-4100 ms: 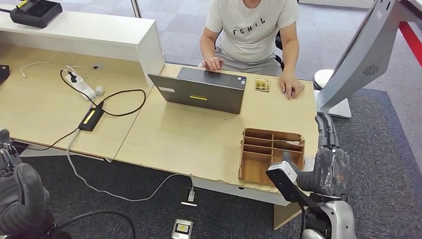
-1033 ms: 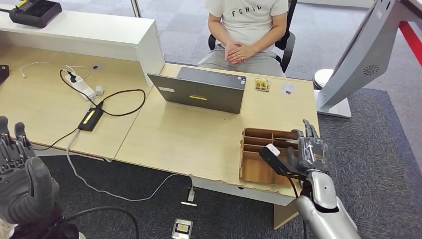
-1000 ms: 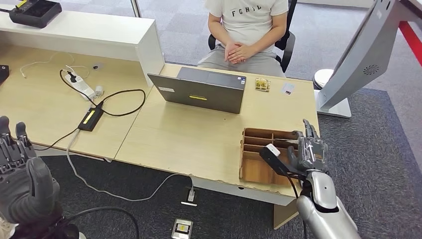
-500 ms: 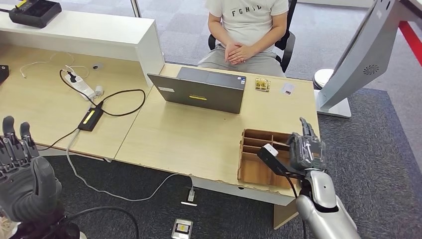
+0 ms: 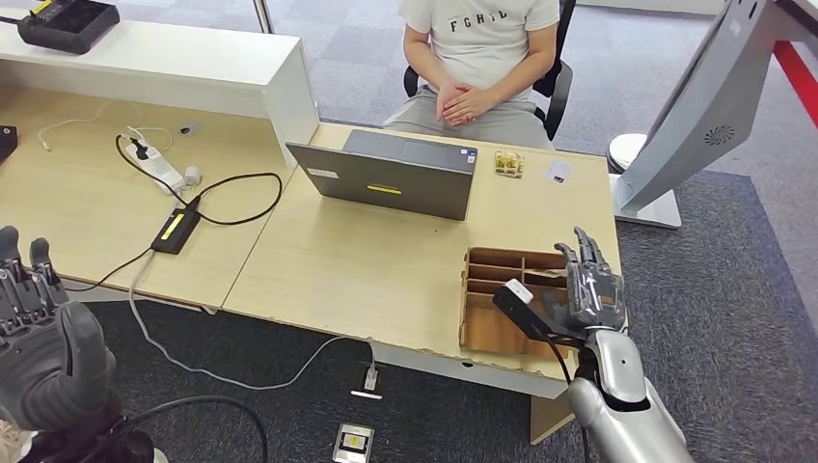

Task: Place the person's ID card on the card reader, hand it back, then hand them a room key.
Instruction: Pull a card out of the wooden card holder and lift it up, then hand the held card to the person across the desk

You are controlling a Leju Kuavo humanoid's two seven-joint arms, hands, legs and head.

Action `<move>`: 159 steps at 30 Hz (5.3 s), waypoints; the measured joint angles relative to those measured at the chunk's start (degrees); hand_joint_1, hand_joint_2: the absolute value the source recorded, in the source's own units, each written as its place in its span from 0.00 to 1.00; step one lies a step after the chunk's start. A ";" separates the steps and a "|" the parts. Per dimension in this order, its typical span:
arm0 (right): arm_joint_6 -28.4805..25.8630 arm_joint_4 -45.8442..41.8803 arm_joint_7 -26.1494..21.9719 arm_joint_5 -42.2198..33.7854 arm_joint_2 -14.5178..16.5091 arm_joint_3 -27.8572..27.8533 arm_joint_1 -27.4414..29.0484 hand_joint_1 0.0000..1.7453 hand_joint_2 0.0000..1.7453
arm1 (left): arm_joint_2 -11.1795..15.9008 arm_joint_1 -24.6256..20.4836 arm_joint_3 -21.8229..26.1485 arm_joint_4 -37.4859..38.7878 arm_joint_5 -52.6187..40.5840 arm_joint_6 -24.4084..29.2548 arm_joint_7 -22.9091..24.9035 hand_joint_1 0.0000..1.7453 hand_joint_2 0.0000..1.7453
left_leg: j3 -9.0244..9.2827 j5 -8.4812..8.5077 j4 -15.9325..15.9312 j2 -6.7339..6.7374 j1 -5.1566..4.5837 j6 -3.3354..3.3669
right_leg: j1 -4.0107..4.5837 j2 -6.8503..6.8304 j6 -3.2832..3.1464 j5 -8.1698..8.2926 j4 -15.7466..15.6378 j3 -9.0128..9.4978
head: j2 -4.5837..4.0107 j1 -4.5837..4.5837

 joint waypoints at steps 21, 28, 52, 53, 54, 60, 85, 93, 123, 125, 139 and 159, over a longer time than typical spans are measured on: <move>0.46 -2.39 -1.21 -3.33 0.08 0.51 0.19 0.00 1.00 | -0.11 -0.18 0.00 -0.06 1.09 -1.53 0.00 0.13 1.00 | 0.01 0.00 0.00 0.01 0.00 0.00 | 0.00 0.00 0.00 0.00 0.00 0.00 | 0.00 -0.01; 1.95 -6.17 -2.07 -4.47 0.94 0.83 0.82 0.00 1.00 | -0.29 -0.58 0.02 -0.04 0.74 -1.83 0.00 0.19 1.00 | 0.01 0.00 0.00 0.01 0.00 0.00 | 0.00 0.00 0.00 0.00 0.00 0.00 | 0.00 -0.01; 1.39 -4.13 -1.16 -2.43 2.24 2.05 0.14 0.00 1.00 | -0.86 -0.63 -0.01 -0.57 -0.36 0.58 -0.02 0.19 1.00 | -0.01 0.00 0.00 0.00 0.00 0.00 | 0.00 0.00 0.00 0.00 0.00 0.00 | 0.00 -0.01; 1.21 -3.72 -0.91 -2.30 2.22 2.08 0.04 0.00 1.00 | -0.86 -0.63 -0.02 -0.57 -0.24 0.54 -0.02 0.19 1.00 | -0.01 0.00 0.00 0.00 0.00 0.00 | 0.00 0.00 0.00 0.00 0.00 0.00 | 0.00 -0.01; 1.05 -3.32 -0.71 -2.24 2.21 2.09 -0.05 0.00 1.00 | -0.86 -0.63 -0.02 -0.57 -0.12 0.48 -0.02 0.19 1.00 | 0.00 0.00 0.00 0.00 0.00 0.00 | 0.00 0.00 0.00 0.00 0.00 0.00 | 0.00 -0.01; 0.27 -1.40 -0.39 -2.10 2.04 2.10 -0.43 0.05 1.00 | -0.86 -0.64 -0.02 -0.57 0.18 0.03 -0.02 0.19 1.00 | 0.00 0.00 0.00 0.00 0.00 0.00 | 0.00 0.00 0.00 0.00 0.00 -0.01 | 0.00 -0.01; -0.16 0.55 0.73 -1.13 0.24 1.59 -1.09 0.90 1.00 | -0.84 -0.90 -0.02 -0.04 1.56 -1.90 -0.01 0.19 1.00 | 0.02 0.00 0.00 0.01 0.00 0.00 | 0.00 0.00 0.00 0.00 0.00 -0.01 | 0.00 -0.01; 0.00 0.55 0.67 -1.10 0.11 1.51 -1.14 0.93 1.00 | -0.84 -1.01 -0.02 0.06 1.50 -2.02 -0.02 0.19 1.00 | 0.02 0.00 0.00 0.01 0.00 0.00 | 0.00 0.00 0.00 0.00 0.00 -0.01 | 0.00 0.00; 3.98 -15.93 4.11 -1.67 -3.84 -2.50 -2.12 1.00 1.00 | -1.30 -0.96 1.19 1.46 4.69 -7.04 -0.01 0.21 1.00 | 0.03 0.00 0.02 0.01 -0.01 0.00 | -0.01 0.01 0.01 0.02 0.00 -0.01 | 0.00 -0.01; 4.71 -17.67 4.17 -2.14 -4.23 -2.90 -2.11 1.00 1.00 | -1.39 -1.00 1.37 1.67 4.82 -7.33 -0.02 0.21 1.00 | 0.03 0.00 0.02 0.01 -0.01 0.00 | -0.01 0.01 0.01 0.02 0.00 -0.01 | 0.00 -0.01; 5.82 -21.97 1.65 -5.60 -3.78 -3.16 -4.11 1.00 1.00 | -1.69 -2.06 1.62 2.83 5.58 -7.80 0.00 0.21 1.00 | -0.07 0.00 0.01 0.01 0.00 0.00 | -0.01 0.01 0.01 0.02 0.00 0.00 | 0.00 -0.01; -0.61 -2.49 0.77 -4.18 5.07 1.29 -20.08 1.00 1.00 | -2.86 -2.65 1.62 3.85 5.41 -5.03 -0.02 0.21 1.00 | -0.16 0.07 0.01 -0.03 0.02 -0.02 | 0.00 -0.05 0.01 0.03 0.05 -0.09 | 0.00 -0.01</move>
